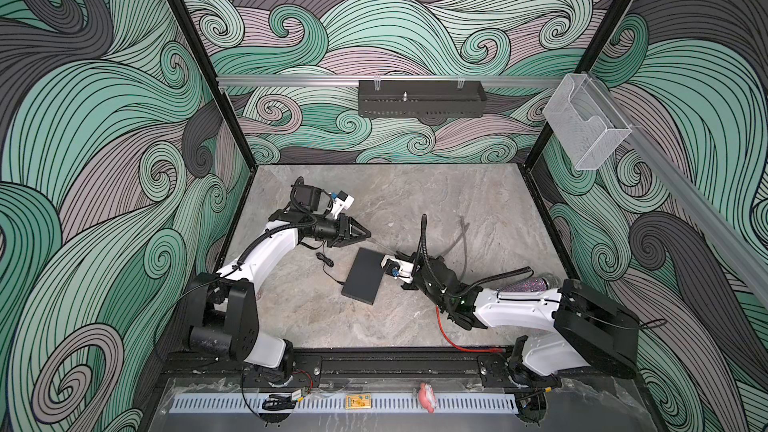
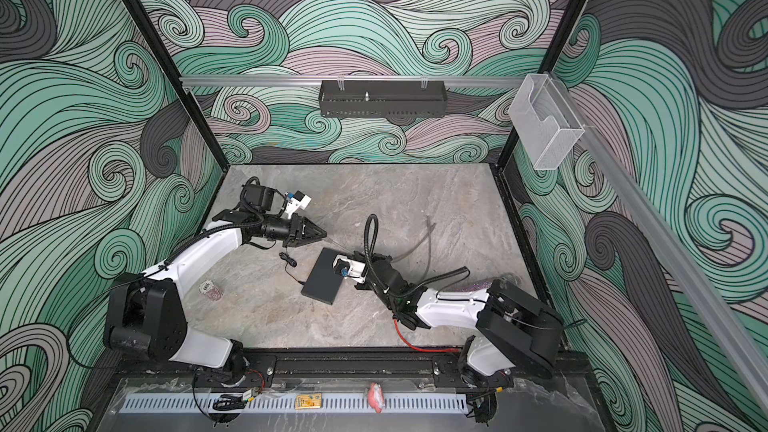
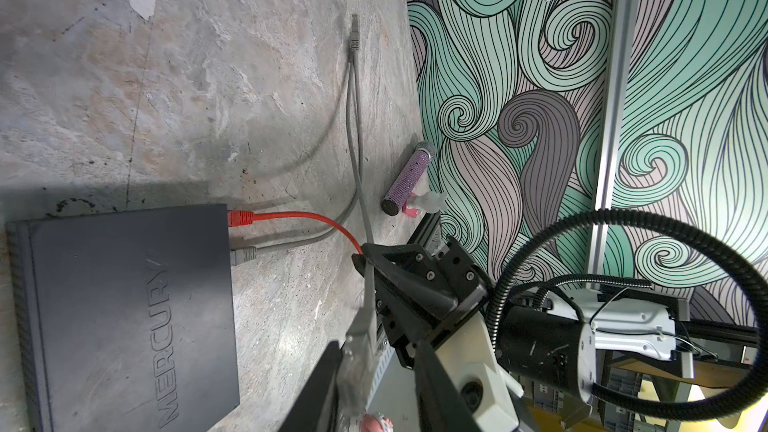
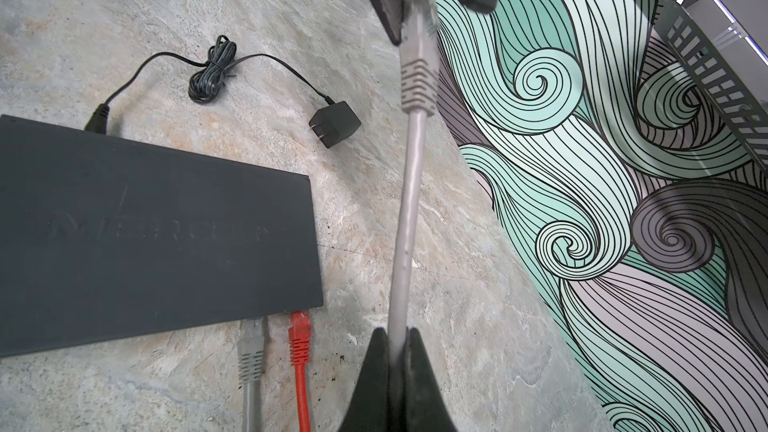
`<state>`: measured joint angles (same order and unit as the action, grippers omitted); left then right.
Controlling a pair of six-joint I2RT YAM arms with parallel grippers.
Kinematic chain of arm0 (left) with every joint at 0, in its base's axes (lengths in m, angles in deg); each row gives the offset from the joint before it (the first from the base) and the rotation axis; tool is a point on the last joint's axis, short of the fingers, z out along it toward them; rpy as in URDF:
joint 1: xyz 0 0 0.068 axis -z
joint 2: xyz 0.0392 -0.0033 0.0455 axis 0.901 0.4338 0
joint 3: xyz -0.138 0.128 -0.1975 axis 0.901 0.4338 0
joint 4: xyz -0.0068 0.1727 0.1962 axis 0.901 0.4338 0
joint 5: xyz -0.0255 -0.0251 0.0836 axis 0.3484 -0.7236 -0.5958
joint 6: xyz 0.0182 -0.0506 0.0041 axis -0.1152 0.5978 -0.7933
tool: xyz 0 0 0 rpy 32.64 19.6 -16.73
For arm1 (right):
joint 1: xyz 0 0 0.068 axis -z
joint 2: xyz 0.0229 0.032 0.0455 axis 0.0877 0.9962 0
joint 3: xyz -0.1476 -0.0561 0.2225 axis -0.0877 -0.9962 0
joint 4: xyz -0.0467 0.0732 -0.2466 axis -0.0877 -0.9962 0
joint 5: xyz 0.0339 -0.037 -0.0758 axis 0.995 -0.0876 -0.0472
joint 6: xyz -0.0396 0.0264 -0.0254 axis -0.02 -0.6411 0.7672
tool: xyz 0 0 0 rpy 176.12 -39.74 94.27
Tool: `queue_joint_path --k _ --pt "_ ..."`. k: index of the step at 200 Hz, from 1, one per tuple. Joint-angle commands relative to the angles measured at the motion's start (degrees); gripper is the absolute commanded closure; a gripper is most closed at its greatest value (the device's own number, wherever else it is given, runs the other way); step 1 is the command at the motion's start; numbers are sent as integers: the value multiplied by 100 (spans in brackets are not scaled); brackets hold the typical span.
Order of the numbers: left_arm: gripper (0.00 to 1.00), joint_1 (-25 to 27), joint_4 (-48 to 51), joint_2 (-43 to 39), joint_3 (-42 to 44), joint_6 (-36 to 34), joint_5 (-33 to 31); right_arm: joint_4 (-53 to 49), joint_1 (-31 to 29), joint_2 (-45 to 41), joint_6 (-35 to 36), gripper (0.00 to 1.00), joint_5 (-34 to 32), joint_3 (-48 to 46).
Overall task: Insert the plug into the switch port
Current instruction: 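Carry the grey plug to the switch with the right gripper while the left approaches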
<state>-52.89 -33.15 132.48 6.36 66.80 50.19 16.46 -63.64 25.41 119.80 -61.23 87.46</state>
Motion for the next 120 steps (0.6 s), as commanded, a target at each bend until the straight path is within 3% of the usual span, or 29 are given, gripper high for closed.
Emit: queue_joint_path --k 1,69,92,120 --pt "74 36 14 52 -26 -52 37 -8 -34 73 -97 97 -141 179" --pt "89 31 60 146 -9 -71 -4 -127 -63 34 -71 91 -68 201" --pt "94 36 73 161 26 -144 10 -201 -63 -38 -231 79 104 219" --pt "94 68 90 159 107 -328 43 -908 -26 -199 -370 65 890 459"
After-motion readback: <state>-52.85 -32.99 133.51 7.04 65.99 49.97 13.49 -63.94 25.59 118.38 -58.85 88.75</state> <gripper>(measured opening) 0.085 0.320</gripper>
